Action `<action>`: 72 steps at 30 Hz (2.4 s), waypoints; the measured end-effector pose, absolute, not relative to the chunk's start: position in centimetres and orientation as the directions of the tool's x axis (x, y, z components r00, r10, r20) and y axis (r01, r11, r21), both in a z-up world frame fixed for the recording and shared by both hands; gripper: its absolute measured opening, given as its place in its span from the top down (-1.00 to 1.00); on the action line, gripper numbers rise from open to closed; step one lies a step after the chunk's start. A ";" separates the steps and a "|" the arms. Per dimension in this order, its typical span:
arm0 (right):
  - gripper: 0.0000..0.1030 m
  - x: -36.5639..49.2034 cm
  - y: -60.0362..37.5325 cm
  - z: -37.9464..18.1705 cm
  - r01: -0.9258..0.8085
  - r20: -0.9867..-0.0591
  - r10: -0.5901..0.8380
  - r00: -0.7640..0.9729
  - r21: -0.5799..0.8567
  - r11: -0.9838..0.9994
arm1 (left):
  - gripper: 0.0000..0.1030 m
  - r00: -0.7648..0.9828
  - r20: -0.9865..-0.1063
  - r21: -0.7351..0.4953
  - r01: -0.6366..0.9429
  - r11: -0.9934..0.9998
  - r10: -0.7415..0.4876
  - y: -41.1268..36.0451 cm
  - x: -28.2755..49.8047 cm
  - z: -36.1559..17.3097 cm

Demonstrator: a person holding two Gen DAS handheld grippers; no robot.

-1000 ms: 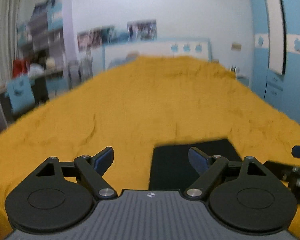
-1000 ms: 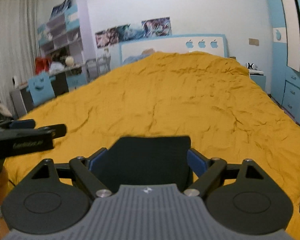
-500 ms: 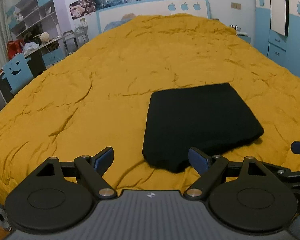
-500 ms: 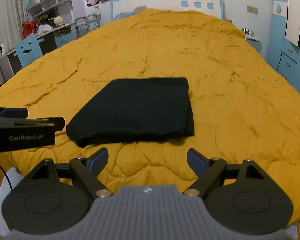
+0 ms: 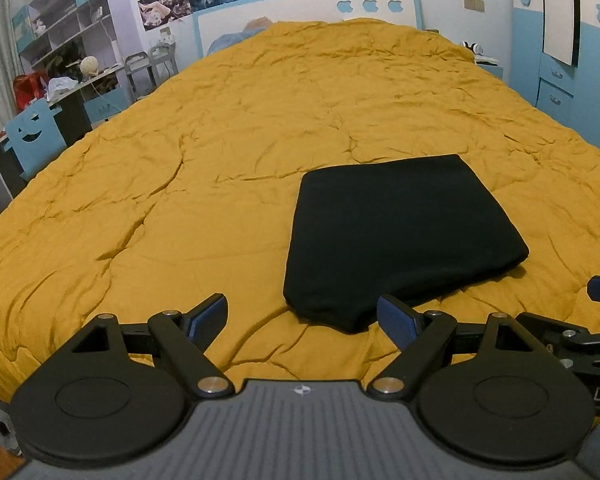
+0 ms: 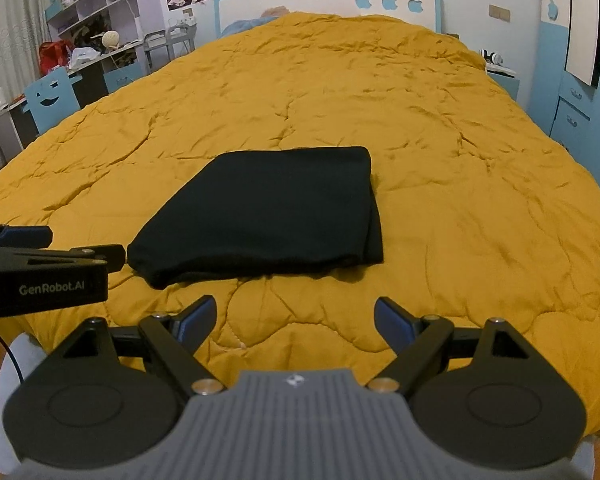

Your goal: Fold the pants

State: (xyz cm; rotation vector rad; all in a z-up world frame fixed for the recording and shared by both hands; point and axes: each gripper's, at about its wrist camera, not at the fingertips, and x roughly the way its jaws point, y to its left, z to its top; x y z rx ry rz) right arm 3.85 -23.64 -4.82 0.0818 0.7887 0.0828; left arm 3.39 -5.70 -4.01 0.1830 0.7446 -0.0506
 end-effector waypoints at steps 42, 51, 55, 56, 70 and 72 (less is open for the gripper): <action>-0.59 3.3 -23.4 -4.3 -0.050 -0.696 0.108 0.710 0.103 0.993 | -0.92 0.726 -0.688 0.141 0.110 0.984 0.018 -5.6 3.4 -4.1; -0.59 3.3 -23.4 -4.2 -0.053 -0.697 0.110 0.708 0.103 0.993 | -0.92 0.726 -0.688 0.142 0.110 0.984 0.018 -5.7 3.4 -4.1; -0.59 3.4 -23.4 -4.2 -0.052 -0.697 0.110 0.708 0.104 0.993 | -0.92 0.725 -0.688 0.142 0.110 0.984 0.018 -5.7 3.4 -4.1; -0.59 3.3 -23.5 -4.2 -0.052 -0.698 0.111 0.708 0.105 0.993 | -0.92 0.725 -0.688 0.142 0.110 0.984 0.018 -5.7 3.4 -4.1; -0.59 3.4 -23.5 -4.2 -0.053 -0.698 0.112 0.707 0.105 0.993 | -0.92 0.725 -0.689 0.142 0.110 0.984 0.019 -5.7 3.4 -4.0; -0.59 3.4 -23.6 -4.2 -0.053 -0.698 0.113 0.707 0.106 0.993 | -0.92 0.725 -0.689 0.142 0.110 0.984 0.019 -5.6 3.4 -4.0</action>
